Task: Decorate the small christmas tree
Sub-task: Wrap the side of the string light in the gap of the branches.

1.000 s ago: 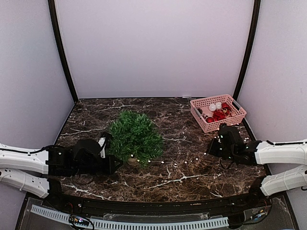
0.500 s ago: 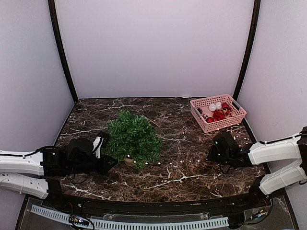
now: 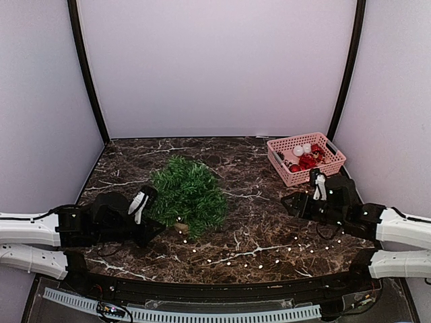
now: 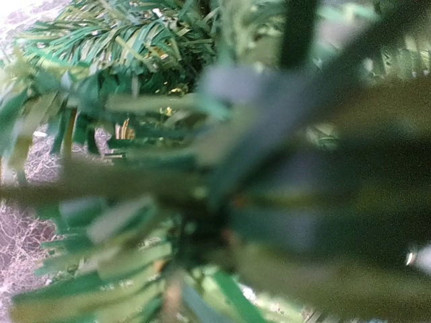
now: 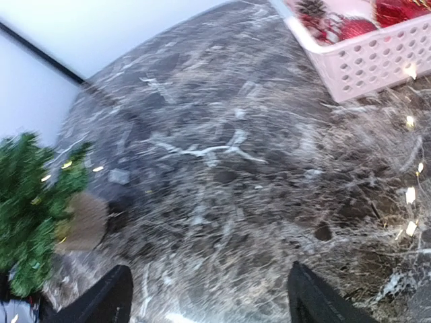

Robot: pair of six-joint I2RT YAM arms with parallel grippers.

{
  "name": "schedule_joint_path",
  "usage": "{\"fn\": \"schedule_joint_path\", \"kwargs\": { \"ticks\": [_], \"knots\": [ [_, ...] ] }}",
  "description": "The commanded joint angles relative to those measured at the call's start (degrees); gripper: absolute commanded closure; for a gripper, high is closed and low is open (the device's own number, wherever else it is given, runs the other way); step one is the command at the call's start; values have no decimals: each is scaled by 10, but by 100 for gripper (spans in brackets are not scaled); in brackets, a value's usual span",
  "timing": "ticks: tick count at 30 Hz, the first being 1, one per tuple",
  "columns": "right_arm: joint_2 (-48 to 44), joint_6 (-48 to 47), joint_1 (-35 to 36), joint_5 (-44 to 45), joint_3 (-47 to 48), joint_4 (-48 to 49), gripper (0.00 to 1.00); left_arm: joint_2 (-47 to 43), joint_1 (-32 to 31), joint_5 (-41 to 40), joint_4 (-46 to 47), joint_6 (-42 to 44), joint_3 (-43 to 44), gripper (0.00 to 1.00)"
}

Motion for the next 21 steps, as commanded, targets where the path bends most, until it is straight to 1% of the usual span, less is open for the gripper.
{"fn": "schedule_joint_path", "kwargs": {
  "ticks": [1,3,5,7,8,11,13,17,19,21],
  "knots": [
    [-98,-40,4,-113,-14,-64,16,-9,8,0,-10,28,20,100],
    [-138,-56,4,-184,-21,-51,14,-7,10,0,-13,29,21,100],
    [-160,-64,9,-238,-25,-18,12,-5,11,3,-13,29,23,100],
    [-154,-70,23,-267,-25,25,12,-2,12,6,-14,30,26,100],
    [-145,-76,37,-267,-22,40,13,-1,12,6,-15,31,27,100],
    [-96,-103,115,-216,-8,84,14,5,13,5,-20,31,33,100],
    [-35,-125,178,-169,11,103,15,7,13,5,-23,31,34,100],
    [88,-175,292,-84,66,116,19,10,15,6,-26,27,37,100],
    [148,-205,344,-63,101,114,19,11,16,8,-28,24,37,100],
    [198,-223,372,-66,136,118,19,12,16,10,-31,22,39,100]
  ]
}}
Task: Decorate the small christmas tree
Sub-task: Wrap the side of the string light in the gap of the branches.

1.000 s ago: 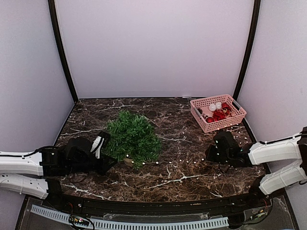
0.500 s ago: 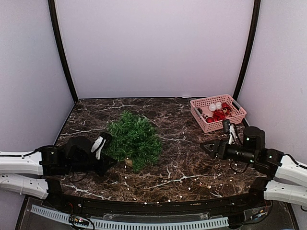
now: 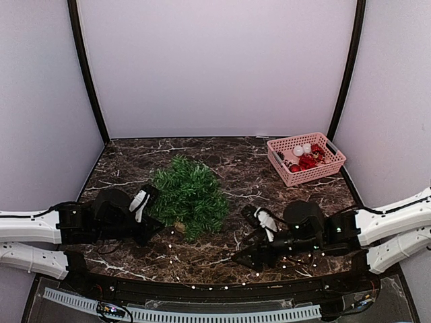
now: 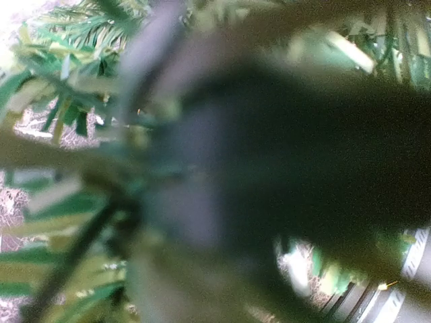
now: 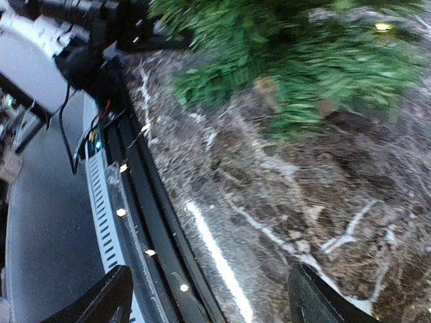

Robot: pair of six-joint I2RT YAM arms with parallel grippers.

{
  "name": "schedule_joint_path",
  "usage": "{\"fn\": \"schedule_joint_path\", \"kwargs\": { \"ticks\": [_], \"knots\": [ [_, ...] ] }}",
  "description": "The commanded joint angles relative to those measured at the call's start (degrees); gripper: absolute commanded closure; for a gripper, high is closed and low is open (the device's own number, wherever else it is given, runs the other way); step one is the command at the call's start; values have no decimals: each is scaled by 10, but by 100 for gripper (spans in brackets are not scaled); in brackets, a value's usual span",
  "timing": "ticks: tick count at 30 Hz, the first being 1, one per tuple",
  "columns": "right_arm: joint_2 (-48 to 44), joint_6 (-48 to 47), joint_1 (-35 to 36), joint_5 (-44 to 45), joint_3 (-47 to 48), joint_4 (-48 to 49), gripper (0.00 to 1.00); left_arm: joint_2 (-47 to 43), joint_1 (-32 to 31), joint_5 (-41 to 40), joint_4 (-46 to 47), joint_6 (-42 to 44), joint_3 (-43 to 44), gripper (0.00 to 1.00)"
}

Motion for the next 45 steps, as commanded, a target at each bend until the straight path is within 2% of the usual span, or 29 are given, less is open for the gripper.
{"fn": "schedule_joint_path", "kwargs": {
  "ticks": [1,4,8,17,20,22,29,30,33,34,40,45],
  "knots": [
    [93,-71,64,36,75,52,19,0,5,7,-7,-1,20,100],
    [155,-92,91,6,115,71,17,-1,6,9,-10,-2,20,100],
    [235,-136,121,24,179,47,17,-2,8,11,-12,-2,20,100],
    [343,-183,154,35,234,34,26,0,11,12,-12,0,18,100],
    [367,-191,159,51,245,27,45,0,11,11,-11,0,18,100],
    [376,-193,159,55,246,26,53,-1,12,9,-10,1,18,100],
    [387,-191,160,55,243,29,57,1,14,11,-9,1,15,100],
    [388,-191,159,55,243,29,63,1,14,11,-8,1,14,100],
    [376,-180,160,71,234,30,97,1,15,8,-11,2,13,100],
    [367,-172,160,81,226,34,100,0,15,5,-13,2,13,100],
    [275,-90,138,156,161,56,100,-13,20,-10,-15,6,2,100],
    [193,-59,120,162,148,49,100,-12,23,-10,-17,9,-2,100]
  ]
}}
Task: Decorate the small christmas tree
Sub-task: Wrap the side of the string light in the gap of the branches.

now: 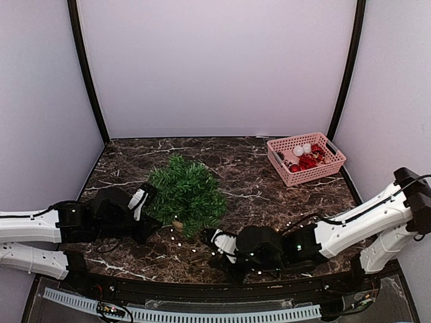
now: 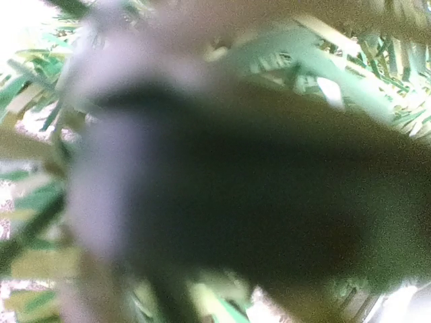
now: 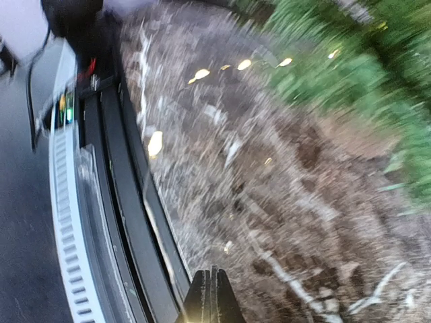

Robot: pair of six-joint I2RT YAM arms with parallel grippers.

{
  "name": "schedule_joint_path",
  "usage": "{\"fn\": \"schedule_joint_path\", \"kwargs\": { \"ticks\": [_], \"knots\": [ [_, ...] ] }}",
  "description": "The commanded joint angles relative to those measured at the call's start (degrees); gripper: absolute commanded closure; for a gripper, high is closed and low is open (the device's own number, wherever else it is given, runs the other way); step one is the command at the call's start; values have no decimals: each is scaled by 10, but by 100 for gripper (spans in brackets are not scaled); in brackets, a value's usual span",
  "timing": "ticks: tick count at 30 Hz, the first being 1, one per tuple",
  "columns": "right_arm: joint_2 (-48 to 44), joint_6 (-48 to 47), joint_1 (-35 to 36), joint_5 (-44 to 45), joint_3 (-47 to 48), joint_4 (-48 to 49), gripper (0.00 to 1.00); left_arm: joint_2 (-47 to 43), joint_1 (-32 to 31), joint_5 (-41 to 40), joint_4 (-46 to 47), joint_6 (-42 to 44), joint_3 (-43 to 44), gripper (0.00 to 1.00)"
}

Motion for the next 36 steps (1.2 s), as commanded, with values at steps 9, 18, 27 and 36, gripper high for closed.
{"fn": "schedule_joint_path", "kwargs": {
  "ticks": [9,18,27,36],
  "knots": [
    [-126,86,-35,48,-3,-9,100,-4,9,-12,-1,11,-9,100],
    [-148,173,-55,97,-64,-42,100,-5,11,-13,3,5,-17,100],
    [-154,175,-36,43,-104,-28,100,-3,12,-11,7,2,-18,100],
    [-150,200,1,47,-118,-34,100,10,13,-19,13,-8,-19,100]
  ]
}}
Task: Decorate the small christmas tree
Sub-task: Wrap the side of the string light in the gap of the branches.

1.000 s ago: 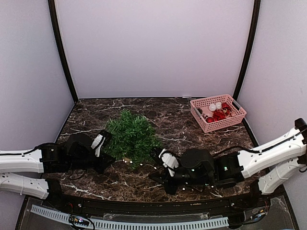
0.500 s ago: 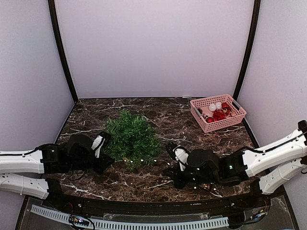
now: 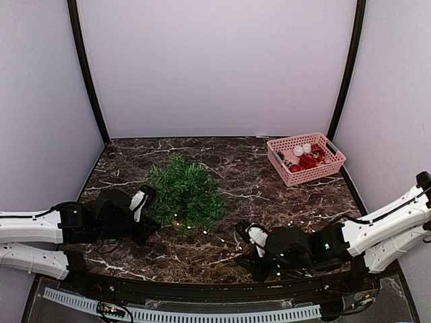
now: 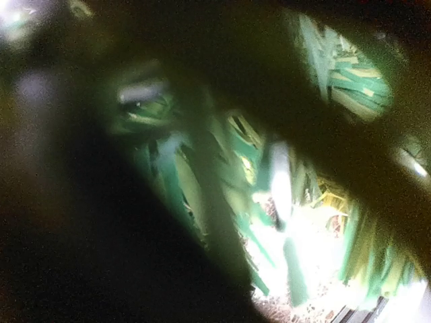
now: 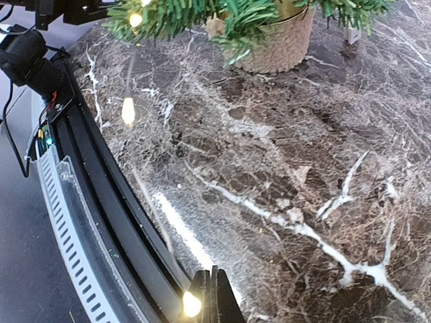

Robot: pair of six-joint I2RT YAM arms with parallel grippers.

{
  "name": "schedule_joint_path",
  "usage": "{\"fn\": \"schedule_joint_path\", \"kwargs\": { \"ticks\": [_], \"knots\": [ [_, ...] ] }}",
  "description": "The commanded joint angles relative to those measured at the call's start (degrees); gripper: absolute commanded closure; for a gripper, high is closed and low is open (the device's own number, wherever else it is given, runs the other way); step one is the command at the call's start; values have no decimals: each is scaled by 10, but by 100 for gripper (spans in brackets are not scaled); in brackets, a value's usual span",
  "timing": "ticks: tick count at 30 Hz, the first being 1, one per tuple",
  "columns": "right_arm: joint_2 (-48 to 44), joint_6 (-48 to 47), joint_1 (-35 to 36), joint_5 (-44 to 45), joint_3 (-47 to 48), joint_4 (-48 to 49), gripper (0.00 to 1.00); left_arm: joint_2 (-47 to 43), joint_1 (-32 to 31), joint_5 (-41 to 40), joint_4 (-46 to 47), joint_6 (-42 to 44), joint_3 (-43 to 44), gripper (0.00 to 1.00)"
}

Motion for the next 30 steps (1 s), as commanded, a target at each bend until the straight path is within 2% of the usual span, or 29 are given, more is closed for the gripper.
{"fn": "schedule_joint_path", "kwargs": {
  "ticks": [1,2,4,5,6,8,12,16,17,21,23,27,30],
  "knots": [
    [-4,15,16,12,4,12,100,5,5,-10,11,-9,-7,96],
    [-1,15,16,20,9,12,100,4,5,-10,9,-10,-3,91],
    [7,16,17,32,21,10,100,-2,5,-10,-2,-14,7,65],
    [11,17,17,36,28,10,100,-6,5,-11,-15,-17,15,58],
    [18,18,17,39,34,9,100,-18,5,-14,-21,-21,20,46],
    [26,19,18,45,44,10,100,-44,5,-22,-42,-31,31,36],
    [35,18,19,51,51,22,100,-110,3,-20,-72,-71,46,31],
    [39,23,19,62,51,30,100,-141,-18,3,-35,-138,41,34],
    [38,24,19,66,51,31,100,-135,-27,5,-24,-150,37,35],
    [38,34,19,83,54,30,100,-77,-133,-46,24,-208,46,37],
    [36,36,19,89,55,28,100,-39,-157,-55,38,-239,51,36],
    [26,41,19,93,52,27,100,22,-166,-49,82,-288,42,33],
    [19,39,19,95,48,30,100,47,-166,-49,97,-293,42,30]
  ]
}}
